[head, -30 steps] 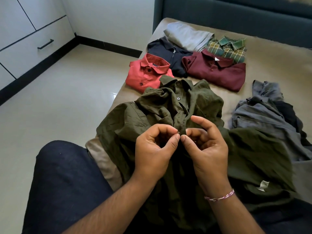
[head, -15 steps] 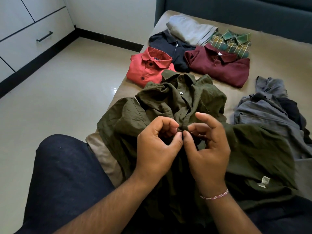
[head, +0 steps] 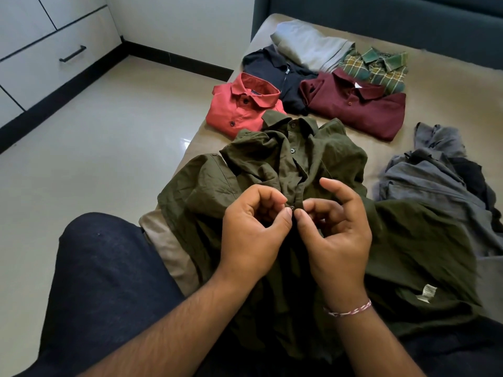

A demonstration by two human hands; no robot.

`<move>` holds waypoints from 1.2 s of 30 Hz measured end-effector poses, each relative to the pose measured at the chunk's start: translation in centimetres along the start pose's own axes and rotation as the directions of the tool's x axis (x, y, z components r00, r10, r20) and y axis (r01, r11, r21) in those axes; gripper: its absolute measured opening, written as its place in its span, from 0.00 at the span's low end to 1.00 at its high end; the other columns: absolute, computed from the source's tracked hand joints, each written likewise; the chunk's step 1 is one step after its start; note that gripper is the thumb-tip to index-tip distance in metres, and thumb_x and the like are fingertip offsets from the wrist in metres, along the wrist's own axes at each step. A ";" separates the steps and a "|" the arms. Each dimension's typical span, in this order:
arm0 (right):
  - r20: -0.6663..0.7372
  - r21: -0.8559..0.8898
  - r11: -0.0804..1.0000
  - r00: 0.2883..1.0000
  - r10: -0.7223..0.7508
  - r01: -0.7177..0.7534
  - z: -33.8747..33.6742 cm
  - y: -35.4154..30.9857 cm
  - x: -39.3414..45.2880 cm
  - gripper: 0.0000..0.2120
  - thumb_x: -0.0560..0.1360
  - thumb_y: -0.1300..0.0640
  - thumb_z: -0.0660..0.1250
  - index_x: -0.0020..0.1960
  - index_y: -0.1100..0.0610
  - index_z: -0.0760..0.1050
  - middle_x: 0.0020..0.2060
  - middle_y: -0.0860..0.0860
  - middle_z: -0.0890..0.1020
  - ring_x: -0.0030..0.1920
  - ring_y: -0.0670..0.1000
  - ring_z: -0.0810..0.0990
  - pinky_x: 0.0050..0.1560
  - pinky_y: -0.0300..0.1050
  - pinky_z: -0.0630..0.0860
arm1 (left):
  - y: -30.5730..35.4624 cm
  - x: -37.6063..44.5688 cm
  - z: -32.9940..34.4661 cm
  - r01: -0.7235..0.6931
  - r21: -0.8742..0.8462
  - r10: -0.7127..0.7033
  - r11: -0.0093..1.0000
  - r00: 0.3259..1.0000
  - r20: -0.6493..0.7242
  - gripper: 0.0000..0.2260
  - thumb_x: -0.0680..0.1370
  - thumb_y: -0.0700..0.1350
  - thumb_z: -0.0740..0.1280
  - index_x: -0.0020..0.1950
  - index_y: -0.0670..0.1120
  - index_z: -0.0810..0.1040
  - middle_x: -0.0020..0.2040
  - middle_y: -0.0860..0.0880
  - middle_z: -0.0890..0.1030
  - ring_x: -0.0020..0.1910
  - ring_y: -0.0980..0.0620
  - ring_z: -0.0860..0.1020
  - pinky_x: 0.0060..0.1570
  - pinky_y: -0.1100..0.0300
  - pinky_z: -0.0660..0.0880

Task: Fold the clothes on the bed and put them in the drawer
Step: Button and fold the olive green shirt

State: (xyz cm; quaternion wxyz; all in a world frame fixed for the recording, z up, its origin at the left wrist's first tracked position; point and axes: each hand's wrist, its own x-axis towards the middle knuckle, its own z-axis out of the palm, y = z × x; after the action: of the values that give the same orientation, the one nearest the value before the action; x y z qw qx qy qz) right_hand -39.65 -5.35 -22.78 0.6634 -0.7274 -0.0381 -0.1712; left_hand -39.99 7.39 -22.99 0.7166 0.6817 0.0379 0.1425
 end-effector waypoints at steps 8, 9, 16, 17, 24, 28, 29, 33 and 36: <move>0.093 0.051 0.998 0.995 0.039 -0.044 -0.6 0.4 0.5 0.25 0.77 0.71 0.71 0.71 0.58 0.72 0.46 0.55 0.87 0.49 0.54 0.86 0.55 0.51 0.83 | -0.3 0.2 -0.2 0.012 0.018 -0.012 1.000 1.000 -0.002 0.08 0.77 0.33 0.74 0.49 0.46 0.82 0.43 0.51 0.83 0.42 0.55 0.82 0.44 0.63 0.79; 0.114 0.045 0.998 0.993 0.027 -0.032 -0.8 0.5 0.7 0.24 0.78 0.72 0.69 0.71 0.58 0.72 0.47 0.55 0.87 0.50 0.54 0.86 0.55 0.52 0.83 | -0.4 0.2 -0.2 0.014 0.018 -0.014 1.000 1.000 -0.002 0.09 0.77 0.33 0.74 0.50 0.46 0.82 0.43 0.51 0.83 0.42 0.56 0.81 0.44 0.64 0.79; 0.270 -0.063 0.993 0.960 -0.081 0.101 -1.1 0.8 1.3 0.36 0.76 0.72 0.72 0.79 0.54 0.66 0.50 0.50 0.85 0.47 0.54 0.86 0.50 0.45 0.82 | -0.8 0.7 -0.5 0.035 -0.003 -0.035 0.999 0.999 0.028 0.09 0.76 0.32 0.75 0.49 0.44 0.82 0.42 0.45 0.83 0.40 0.52 0.81 0.42 0.60 0.81; 0.299 -0.090 0.988 0.950 -0.094 0.126 -1.1 0.8 1.4 0.37 0.75 0.71 0.73 0.79 0.52 0.65 0.51 0.49 0.85 0.46 0.53 0.86 0.47 0.45 0.82 | -0.8 0.7 -0.5 0.039 -0.005 -0.039 0.999 0.998 0.045 0.08 0.76 0.31 0.74 0.49 0.43 0.81 0.42 0.45 0.83 0.40 0.51 0.81 0.42 0.59 0.81; 0.341 -0.104 0.989 0.938 -0.063 0.105 -0.8 0.9 1.7 0.41 0.75 0.68 0.74 0.81 0.51 0.60 0.51 0.48 0.86 0.50 0.56 0.85 0.53 0.57 0.83 | -1.1 1.1 -0.9 0.140 -0.064 -0.135 0.988 0.988 0.078 0.09 0.77 0.30 0.72 0.48 0.43 0.80 0.40 0.50 0.81 0.40 0.54 0.80 0.43 0.60 0.80; 0.337 -0.110 0.987 0.939 -0.072 0.115 -0.9 1.0 1.8 0.41 0.75 0.69 0.74 0.81 0.55 0.60 0.51 0.48 0.86 0.55 0.53 0.86 0.60 0.55 0.81 | -1.0 1.0 -0.8 0.213 -0.183 -0.203 0.960 0.977 0.071 0.07 0.78 0.31 0.71 0.52 0.41 0.80 0.40 0.47 0.83 0.41 0.51 0.82 0.47 0.56 0.81; 0.337 -0.111 0.987 0.938 -0.077 0.120 -0.8 1.0 1.8 0.40 0.75 0.69 0.74 0.81 0.55 0.60 0.51 0.48 0.87 0.55 0.53 0.86 0.61 0.55 0.81 | -1.0 0.9 -0.8 0.222 -0.203 -0.211 0.954 0.975 0.075 0.07 0.78 0.32 0.71 0.54 0.41 0.80 0.40 0.48 0.83 0.41 0.51 0.82 0.47 0.56 0.81; 0.335 -0.141 0.971 0.932 -0.138 0.194 -0.9 1.2 1.8 0.39 0.74 0.68 0.75 0.80 0.57 0.62 0.50 0.46 0.86 0.54 0.51 0.86 0.61 0.52 0.81 | -0.9 0.8 -0.7 0.239 -0.261 -0.229 0.935 0.971 0.068 0.08 0.78 0.32 0.72 0.55 0.40 0.80 0.40 0.47 0.83 0.41 0.51 0.83 0.47 0.58 0.82; 0.325 -0.173 0.961 0.934 -0.150 0.214 -0.8 1.8 1.6 0.36 0.75 0.67 0.75 0.79 0.57 0.65 0.51 0.47 0.85 0.54 0.51 0.86 0.58 0.50 0.82 | -1.2 0.9 -0.5 0.207 -0.181 -0.203 0.961 0.978 0.042 0.08 0.77 0.30 0.72 0.53 0.41 0.80 0.40 0.48 0.82 0.41 0.51 0.81 0.48 0.57 0.82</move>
State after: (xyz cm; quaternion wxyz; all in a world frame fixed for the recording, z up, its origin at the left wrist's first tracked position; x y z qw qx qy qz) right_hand -37.80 -6.59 -23.97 0.5519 -0.8029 -0.1910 -0.1195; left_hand -39.02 8.07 -24.12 0.7881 0.6063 0.0866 0.0623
